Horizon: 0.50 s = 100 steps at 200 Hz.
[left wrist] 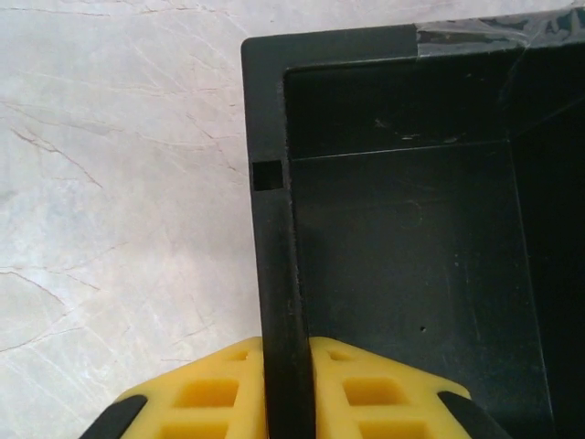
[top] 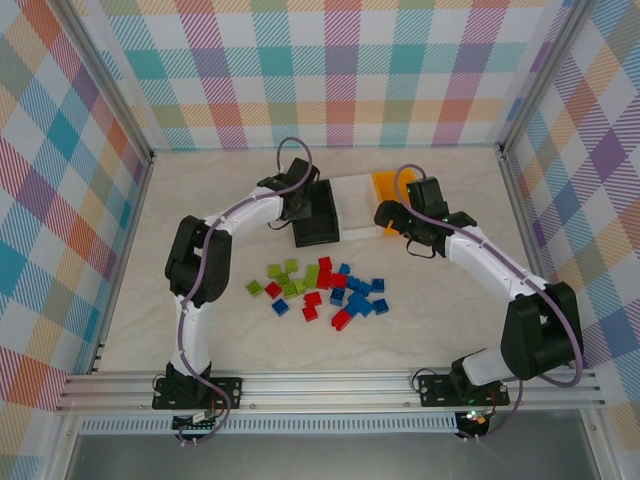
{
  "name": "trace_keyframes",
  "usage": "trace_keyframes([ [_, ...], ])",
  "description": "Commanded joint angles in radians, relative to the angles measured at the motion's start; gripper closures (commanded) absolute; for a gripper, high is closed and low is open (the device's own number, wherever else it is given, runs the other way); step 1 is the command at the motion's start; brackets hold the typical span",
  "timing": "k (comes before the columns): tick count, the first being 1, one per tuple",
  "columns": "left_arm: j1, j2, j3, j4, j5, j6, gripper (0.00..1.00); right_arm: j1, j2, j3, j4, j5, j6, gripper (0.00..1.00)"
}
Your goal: Sort the legos into containers by color
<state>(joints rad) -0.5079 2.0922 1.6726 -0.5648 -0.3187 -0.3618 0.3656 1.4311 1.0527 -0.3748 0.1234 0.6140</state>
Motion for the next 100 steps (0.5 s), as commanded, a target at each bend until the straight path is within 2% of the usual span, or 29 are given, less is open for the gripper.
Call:
trace_keyframes([
  [1, 0.009, 0.002, 0.019, -0.042, -0.046, 0.075, 0.86, -0.005, -0.026, -0.016, 0.003, 0.007, -0.007, 0.08],
  [26, 0.033, -0.015, -0.005, -0.03, -0.045, 0.098, 0.87, -0.019, -0.002, 0.0, -0.026, 0.048, -0.024, 0.08],
  [53, 0.046, -0.03, -0.025, -0.014, -0.029, 0.102, 0.87, -0.087, 0.099, 0.083, -0.077, 0.088, -0.054, 0.12],
  [76, 0.049, -0.017, -0.011, -0.023, -0.041, 0.113, 0.87, -0.137, 0.161, 0.109, -0.038, 0.035, -0.059, 0.12],
  [100, 0.074, -0.012, 0.001, -0.04, -0.058, 0.125, 0.88, -0.142, 0.217, 0.152, -0.034, -0.017, -0.068, 0.12],
])
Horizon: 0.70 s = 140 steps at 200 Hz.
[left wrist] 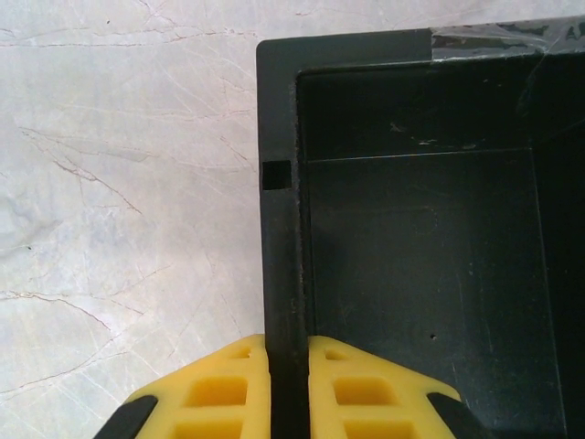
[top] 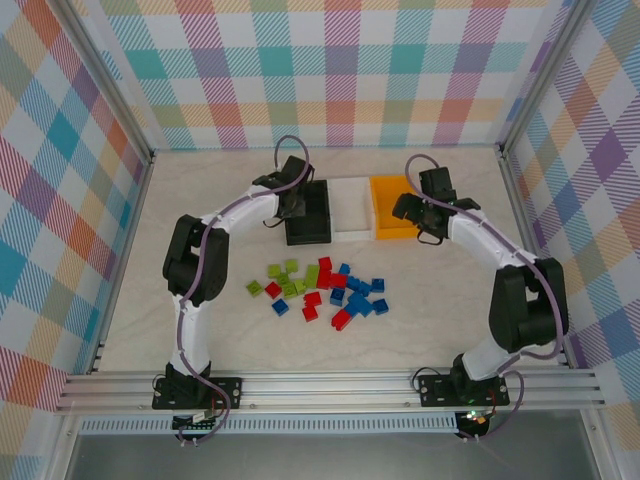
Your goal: Sort the legos into containers by color
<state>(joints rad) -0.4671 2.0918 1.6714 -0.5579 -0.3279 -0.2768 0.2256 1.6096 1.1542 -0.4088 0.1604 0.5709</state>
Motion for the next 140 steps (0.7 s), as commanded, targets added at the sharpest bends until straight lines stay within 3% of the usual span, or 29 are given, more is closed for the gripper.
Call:
trace_keyframes([
  [1, 0.035, -0.011, 0.002, -0.047, -0.049, 0.04, 0.88, -0.001, 0.039, 0.051, 0.001, -0.056, -0.025, 0.12],
  [56, 0.091, -0.042, -0.03, -0.027, -0.039, 0.091, 0.83, 0.001, 0.042, 0.052, 0.037, -0.087, -0.026, 0.11],
  [74, 0.093, -0.05, -0.023, -0.021, -0.036, 0.099, 0.72, 0.003, 0.059, 0.075, 0.02, -0.11, -0.027, 0.11],
  [106, 0.094, -0.044, 0.052, -0.037, -0.027, 0.102, 0.43, 0.027, 0.018, 0.043, 0.054, -0.139, -0.038, 0.11],
  [140, 0.102, -0.053, 0.091, -0.07, -0.025, 0.037, 0.36, 0.061, 0.004, 0.044, 0.037, -0.09, -0.056, 0.1],
])
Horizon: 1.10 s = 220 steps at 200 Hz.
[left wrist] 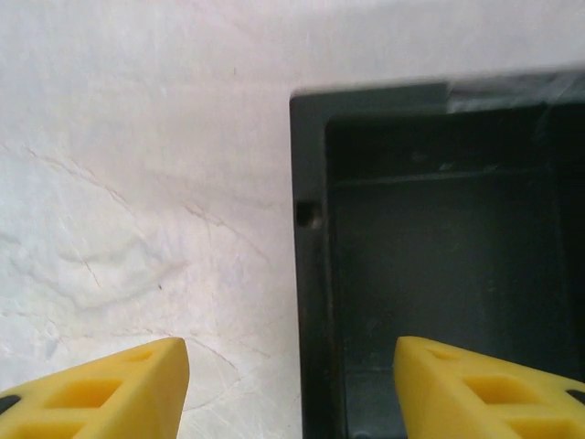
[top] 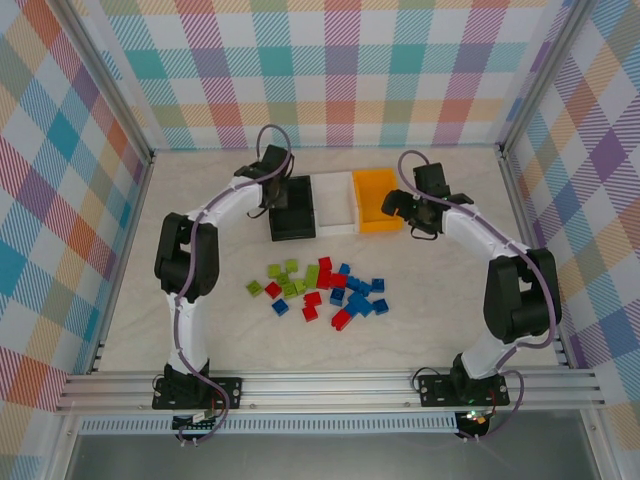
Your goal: Sort the legos into containers by color
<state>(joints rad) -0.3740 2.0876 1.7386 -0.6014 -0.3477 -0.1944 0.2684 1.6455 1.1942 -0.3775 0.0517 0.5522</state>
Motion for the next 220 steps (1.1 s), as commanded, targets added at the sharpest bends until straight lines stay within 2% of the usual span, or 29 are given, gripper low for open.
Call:
trace_keyframes([
  [1, 0.009, -0.053, 0.021, -0.025, -0.004, -0.049, 0.36, 0.018, -0.03, 0.008, 0.002, 0.022, -0.038, 0.1],
  [16, 0.011, -0.126, -0.036, 0.008, 0.02, -0.102, 0.29, 0.009, 0.016, 0.062, -0.034, 0.063, -0.061, 0.1],
  [44, 0.009, -0.318, -0.211, 0.105, 0.103, -0.257, 0.19, -0.025, 0.114, 0.144, -0.043, 0.047, -0.061, 0.12],
  [83, -0.028, -0.543, -0.464, 0.163, 0.154, -0.406, 0.18, -0.047, 0.265, 0.276, -0.032, -0.029, -0.09, 0.11],
  [115, -0.086, -0.675, -0.611, 0.187, 0.134, -0.434, 0.17, -0.054, 0.331, 0.324, 0.035, -0.135, -0.101, 0.11],
  [170, -0.1, -0.758, -0.703, 0.169, 0.101, -0.42, 0.17, -0.035, 0.288, 0.249, 0.098, -0.258, -0.07, 0.13],
  [220, -0.101, -0.774, -0.742, 0.183, 0.092, -0.423, 0.16, 0.022, 0.146, 0.102, 0.098, -0.192, -0.079, 0.13],
])
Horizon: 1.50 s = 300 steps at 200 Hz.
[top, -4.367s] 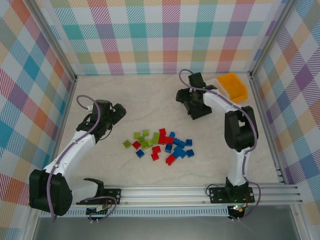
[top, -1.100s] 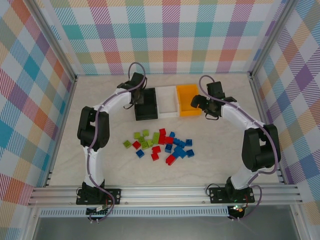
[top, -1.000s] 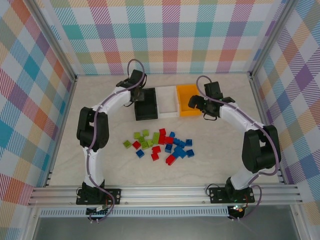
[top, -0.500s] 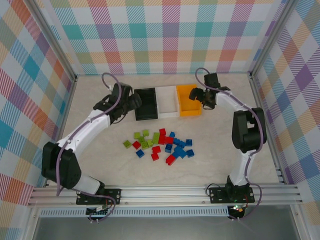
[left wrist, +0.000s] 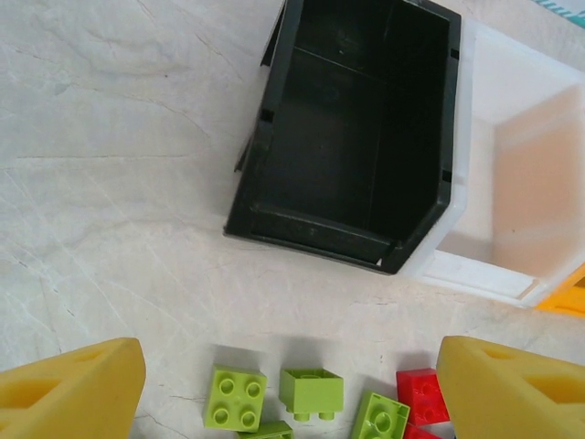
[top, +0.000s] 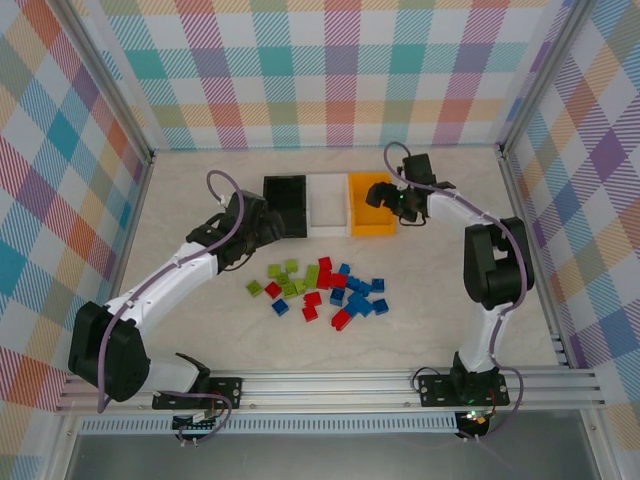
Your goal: Sort the legos into containers by color
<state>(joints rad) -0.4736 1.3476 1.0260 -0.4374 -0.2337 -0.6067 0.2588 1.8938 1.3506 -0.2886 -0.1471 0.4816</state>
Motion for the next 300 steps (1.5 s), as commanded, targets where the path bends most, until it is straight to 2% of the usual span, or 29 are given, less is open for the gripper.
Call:
trace_keyframes([
  [1, -0.002, -0.036, -0.03, 0.019, -0.021, -0.01, 0.16, 0.033, -0.105, -0.057, 0.007, 0.008, -0.009, 0.13],
  [26, -0.002, -0.065, -0.056, 0.019, -0.012, -0.027, 0.15, 0.065, -0.182, -0.094, -0.114, 0.133, -0.006, 0.11],
  [43, -0.008, -0.097, -0.088, 0.034, -0.007, -0.04, 0.12, 0.114, -0.241, -0.145, -0.18, 0.155, -0.016, 0.12],
  [84, -0.016, -0.19, -0.155, 0.037, 0.017, -0.063, 0.02, 0.353, -0.322, -0.253, -0.306, 0.117, -0.048, 0.21],
  [101, -0.021, -0.211, -0.167, 0.029, 0.024, -0.066, 0.0, 0.46, -0.347, -0.281, -0.325, 0.134, -0.043, 0.21],
  [139, -0.025, -0.235, -0.195, 0.028, 0.036, -0.074, 0.0, 0.589, -0.313, -0.28, -0.322, 0.161, -0.021, 0.21],
  [168, -0.024, -0.238, -0.197, 0.014, 0.041, -0.064, 0.0, 0.63, -0.229, -0.249, -0.338, 0.21, 0.0, 0.27],
  [262, -0.026, -0.235, -0.224, 0.03, 0.04, -0.062, 0.0, 0.662, -0.11, -0.158, -0.352, 0.297, -0.023, 0.32],
  [300, -0.026, -0.232, -0.221, 0.026, 0.036, -0.059, 0.0, 0.67, -0.085, -0.157, -0.363, 0.306, -0.034, 0.42],
])
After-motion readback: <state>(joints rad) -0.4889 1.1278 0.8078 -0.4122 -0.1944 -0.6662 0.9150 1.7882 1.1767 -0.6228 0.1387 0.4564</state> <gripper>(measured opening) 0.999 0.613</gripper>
